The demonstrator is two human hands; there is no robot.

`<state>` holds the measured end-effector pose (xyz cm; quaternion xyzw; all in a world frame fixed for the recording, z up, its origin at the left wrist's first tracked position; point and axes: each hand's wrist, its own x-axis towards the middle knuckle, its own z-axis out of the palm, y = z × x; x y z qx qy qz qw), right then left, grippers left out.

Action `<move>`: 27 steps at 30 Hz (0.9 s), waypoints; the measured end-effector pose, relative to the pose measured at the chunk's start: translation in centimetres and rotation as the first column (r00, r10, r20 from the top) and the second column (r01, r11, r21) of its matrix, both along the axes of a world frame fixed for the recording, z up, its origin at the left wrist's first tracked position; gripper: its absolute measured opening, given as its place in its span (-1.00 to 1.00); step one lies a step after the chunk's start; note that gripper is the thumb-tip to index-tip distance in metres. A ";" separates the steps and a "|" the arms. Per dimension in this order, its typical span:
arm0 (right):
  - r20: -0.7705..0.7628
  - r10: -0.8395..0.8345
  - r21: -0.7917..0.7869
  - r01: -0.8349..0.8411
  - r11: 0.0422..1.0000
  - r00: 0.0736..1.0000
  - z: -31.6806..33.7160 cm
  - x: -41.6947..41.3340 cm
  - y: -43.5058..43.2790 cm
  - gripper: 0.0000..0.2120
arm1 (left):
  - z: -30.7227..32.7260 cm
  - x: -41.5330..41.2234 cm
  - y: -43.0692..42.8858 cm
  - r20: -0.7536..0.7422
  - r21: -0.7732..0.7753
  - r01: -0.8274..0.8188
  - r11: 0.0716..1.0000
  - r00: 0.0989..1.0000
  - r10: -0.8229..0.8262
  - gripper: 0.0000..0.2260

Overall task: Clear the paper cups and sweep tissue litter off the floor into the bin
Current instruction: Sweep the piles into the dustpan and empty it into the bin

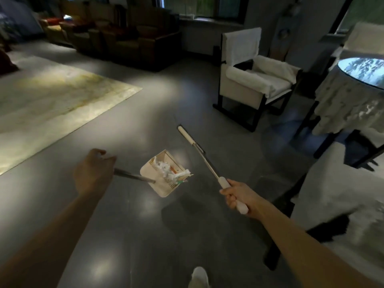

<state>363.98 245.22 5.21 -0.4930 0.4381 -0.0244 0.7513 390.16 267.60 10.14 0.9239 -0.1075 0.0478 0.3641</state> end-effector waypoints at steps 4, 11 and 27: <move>0.042 -0.009 0.021 0.008 1.000 0.999 1.9 11.5 -8.6 -0.54 | 1.9 10.7 -7.1 -0.043 -0.091 -0.029 0.995 0.999 0.025 -0.66; 0.089 -0.003 0.090 -0.005 0.996 0.996 1.4 34.8 -22.1 -0.79 | 2.3 31.0 -20.3 0.013 -0.077 -0.034 0.996 0.999 0.035 -0.67; 0.072 -0.265 0.259 0.239 0.936 0.962 0.7 83.3 -59.9 -0.90 | 4.3 83.0 -61.6 0.127 -0.001 0.114 0.993 0.985 -0.113 -0.72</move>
